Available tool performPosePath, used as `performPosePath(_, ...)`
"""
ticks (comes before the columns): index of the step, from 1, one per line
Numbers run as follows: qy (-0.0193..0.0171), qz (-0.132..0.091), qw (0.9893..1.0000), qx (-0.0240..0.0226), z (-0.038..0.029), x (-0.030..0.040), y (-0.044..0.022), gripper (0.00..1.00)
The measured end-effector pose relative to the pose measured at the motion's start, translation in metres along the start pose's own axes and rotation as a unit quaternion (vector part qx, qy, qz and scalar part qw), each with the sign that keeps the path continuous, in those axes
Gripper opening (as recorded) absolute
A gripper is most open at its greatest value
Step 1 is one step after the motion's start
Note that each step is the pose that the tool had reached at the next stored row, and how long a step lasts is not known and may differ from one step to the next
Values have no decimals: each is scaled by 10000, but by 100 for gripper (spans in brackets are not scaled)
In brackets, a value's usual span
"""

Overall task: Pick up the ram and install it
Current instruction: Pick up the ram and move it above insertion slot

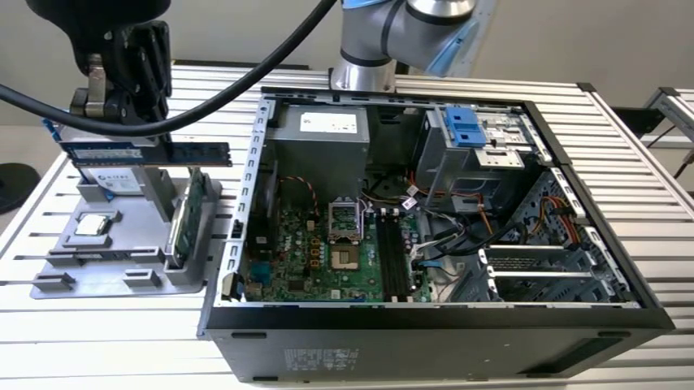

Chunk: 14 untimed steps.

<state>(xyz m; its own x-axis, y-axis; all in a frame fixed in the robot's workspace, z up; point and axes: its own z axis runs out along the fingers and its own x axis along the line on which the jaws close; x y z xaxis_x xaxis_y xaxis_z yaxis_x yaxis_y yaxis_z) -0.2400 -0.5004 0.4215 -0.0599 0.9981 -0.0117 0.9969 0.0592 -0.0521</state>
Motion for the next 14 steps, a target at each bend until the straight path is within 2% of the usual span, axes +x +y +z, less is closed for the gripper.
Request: performPosePath(14,0,0,10000,0,-5,-5,87,0)
